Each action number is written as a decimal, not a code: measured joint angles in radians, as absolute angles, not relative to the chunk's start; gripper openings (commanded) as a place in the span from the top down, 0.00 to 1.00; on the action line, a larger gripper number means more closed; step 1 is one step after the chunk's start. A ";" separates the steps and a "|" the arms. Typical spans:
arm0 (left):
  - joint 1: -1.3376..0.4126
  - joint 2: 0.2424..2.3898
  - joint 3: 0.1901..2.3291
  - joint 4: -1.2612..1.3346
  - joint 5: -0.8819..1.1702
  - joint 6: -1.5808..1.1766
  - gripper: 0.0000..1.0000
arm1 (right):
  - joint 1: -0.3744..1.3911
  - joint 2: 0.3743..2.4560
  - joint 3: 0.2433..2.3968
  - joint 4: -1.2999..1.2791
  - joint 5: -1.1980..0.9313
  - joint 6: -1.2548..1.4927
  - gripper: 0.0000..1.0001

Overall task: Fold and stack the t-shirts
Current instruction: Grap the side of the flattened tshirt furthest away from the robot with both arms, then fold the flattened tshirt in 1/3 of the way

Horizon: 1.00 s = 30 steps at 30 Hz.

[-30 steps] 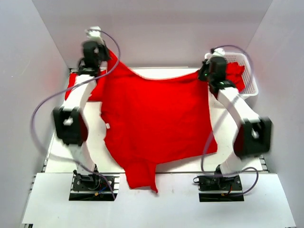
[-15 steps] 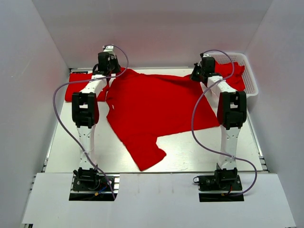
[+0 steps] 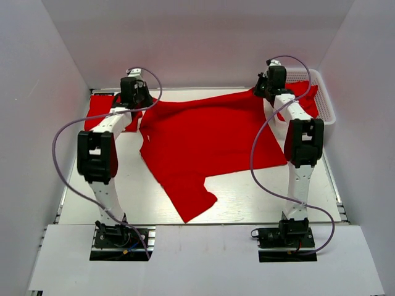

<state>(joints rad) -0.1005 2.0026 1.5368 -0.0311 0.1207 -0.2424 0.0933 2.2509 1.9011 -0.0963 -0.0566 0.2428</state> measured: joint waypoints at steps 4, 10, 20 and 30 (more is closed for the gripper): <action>-0.107 1.836 1.391 -0.035 0.121 -0.292 1.00 | 0.077 2.251 1.917 -0.121 -0.051 0.227 1.00; -0.116 1.618 1.159 -0.061 0.158 -0.370 1.00 | 0.058 2.251 1.929 -0.154 -0.057 0.216 1.00; -0.178 1.457 0.960 -0.234 0.229 -0.450 1.00 | 0.052 2.250 1.929 -0.234 -0.080 0.179 1.00; -0.201 1.275 0.928 -0.356 0.233 -0.490 1.00 | 0.052 2.192 1.929 -0.344 -0.078 0.149 1.00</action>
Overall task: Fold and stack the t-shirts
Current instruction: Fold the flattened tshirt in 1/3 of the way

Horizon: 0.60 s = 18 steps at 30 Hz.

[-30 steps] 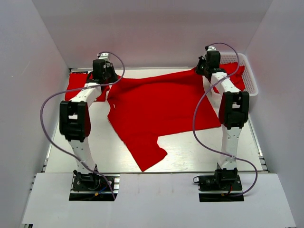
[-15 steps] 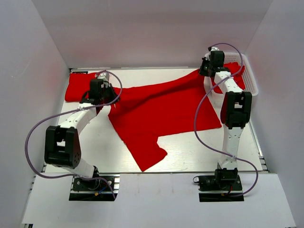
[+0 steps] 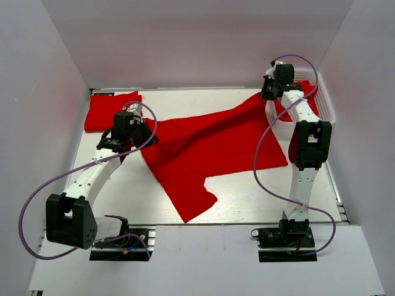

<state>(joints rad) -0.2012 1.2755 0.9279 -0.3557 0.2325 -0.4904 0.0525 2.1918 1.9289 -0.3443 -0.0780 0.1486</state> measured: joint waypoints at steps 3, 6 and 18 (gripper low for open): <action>-0.207 1.264 0.918 -0.358 0.229 -0.496 1.00 | 0.052 2.175 1.929 -0.358 -0.078 0.148 1.00; -0.213 1.277 0.875 -0.356 0.251 -0.506 0.92 | 0.052 2.166 1.917 -0.371 -0.078 0.147 0.83; -0.230 1.325 0.839 -0.467 0.242 -0.538 0.00 | 0.061 2.115 1.834 -0.427 -0.065 0.152 0.10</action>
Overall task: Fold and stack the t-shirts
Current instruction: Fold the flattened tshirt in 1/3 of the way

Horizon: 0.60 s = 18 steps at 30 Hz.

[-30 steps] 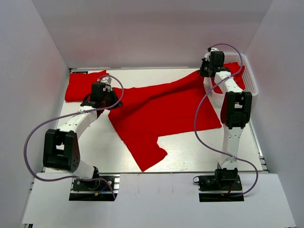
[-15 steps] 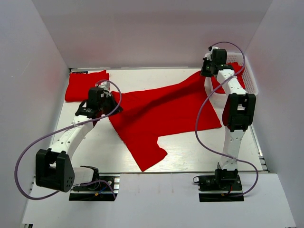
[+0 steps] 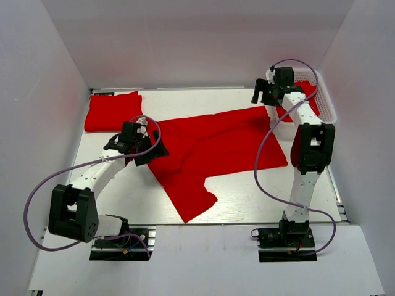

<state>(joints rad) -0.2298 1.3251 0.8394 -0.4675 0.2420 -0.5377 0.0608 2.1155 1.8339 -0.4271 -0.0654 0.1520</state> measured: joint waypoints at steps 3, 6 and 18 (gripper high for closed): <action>-0.231 1.326 0.871 -0.470 0.211 -0.530 0.00 | 0.061 2.081 1.834 -0.422 -0.086 0.145 0.10; -0.231 1.343 0.920 -0.454 0.187 -0.521 0.00 | 0.067 2.064 1.835 -0.414 -0.109 0.127 0.10; -0.231 1.837 1.280 -0.336 0.149 -0.465 0.00 | 0.189 2.176 1.954 -0.444 -0.143 0.082 0.10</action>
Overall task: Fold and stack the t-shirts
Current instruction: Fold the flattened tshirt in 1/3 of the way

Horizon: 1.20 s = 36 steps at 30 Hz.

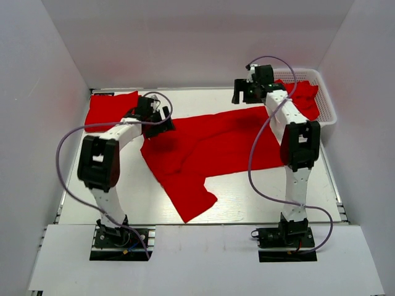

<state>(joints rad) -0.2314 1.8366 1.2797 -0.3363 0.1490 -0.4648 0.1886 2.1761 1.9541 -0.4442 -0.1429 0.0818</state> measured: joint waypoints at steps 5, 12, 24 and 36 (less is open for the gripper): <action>-0.222 2.004 1.394 -0.337 0.138 -0.451 0.00 | 0.202 2.313 2.020 -0.467 -0.104 0.147 0.10; -0.213 2.156 1.580 -0.363 0.131 -0.438 0.00 | 0.181 2.424 2.076 -0.492 0.001 0.249 0.10; -0.190 2.423 2.016 -0.471 0.070 -0.406 0.00 | 0.146 2.490 2.167 -0.526 0.072 0.385 0.10; -0.157 2.558 2.219 -0.429 0.211 -0.284 0.00 | 0.141 2.494 2.171 -0.443 -0.047 0.237 0.10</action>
<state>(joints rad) -0.1570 2.5580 2.2189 -0.4290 0.2108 -0.2840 0.1406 2.4939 2.1708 -0.4427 -0.0467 0.2371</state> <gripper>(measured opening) 0.995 0.904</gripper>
